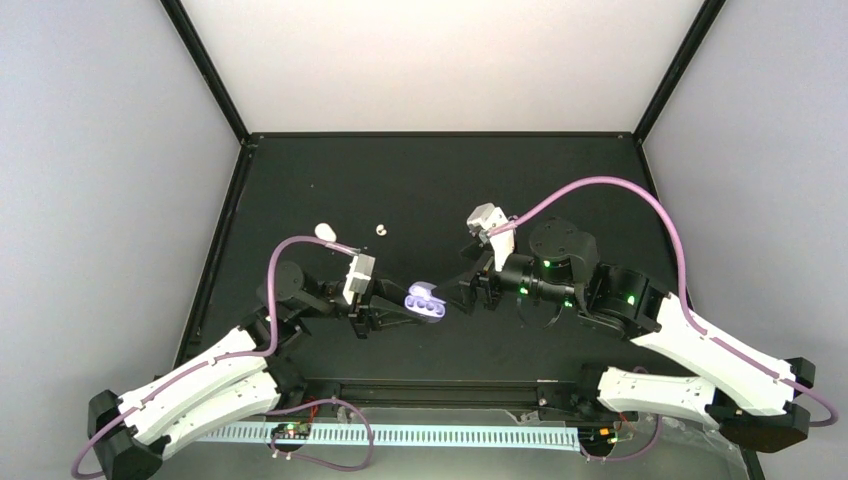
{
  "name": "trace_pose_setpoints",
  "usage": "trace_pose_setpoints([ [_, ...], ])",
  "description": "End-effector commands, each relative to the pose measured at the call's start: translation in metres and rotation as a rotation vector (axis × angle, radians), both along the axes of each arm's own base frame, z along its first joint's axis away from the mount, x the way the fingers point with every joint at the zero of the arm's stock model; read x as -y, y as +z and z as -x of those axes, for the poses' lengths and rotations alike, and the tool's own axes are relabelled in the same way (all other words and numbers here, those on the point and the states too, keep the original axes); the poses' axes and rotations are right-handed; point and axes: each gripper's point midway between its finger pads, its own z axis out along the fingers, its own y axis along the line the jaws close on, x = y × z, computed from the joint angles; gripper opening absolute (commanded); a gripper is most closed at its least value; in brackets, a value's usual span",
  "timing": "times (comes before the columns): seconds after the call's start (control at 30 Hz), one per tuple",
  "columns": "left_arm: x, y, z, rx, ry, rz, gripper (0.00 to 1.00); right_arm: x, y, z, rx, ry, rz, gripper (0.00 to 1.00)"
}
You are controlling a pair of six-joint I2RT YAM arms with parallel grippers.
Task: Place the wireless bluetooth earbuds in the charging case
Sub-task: Open the charging case.
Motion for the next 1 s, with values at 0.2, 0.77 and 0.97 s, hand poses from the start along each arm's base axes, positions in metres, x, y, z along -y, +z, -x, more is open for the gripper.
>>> trace_pose_setpoints([
  [0.2,-0.007,0.014,0.012,0.063,-0.024,0.046,0.01,0.006,-0.001,-0.011,0.006,-0.07,-0.004,0.92],
  [0.77,-0.024,-0.017,-0.012,-0.051,0.196,0.028,0.02,0.057,-0.006,-0.059,-0.041,-0.37,-0.131,0.94],
  [0.97,-0.032,-0.034,-0.013,-0.091,0.228,0.022,0.02,0.12,-0.114,-0.139,-0.278,-0.78,-0.199,0.89],
])
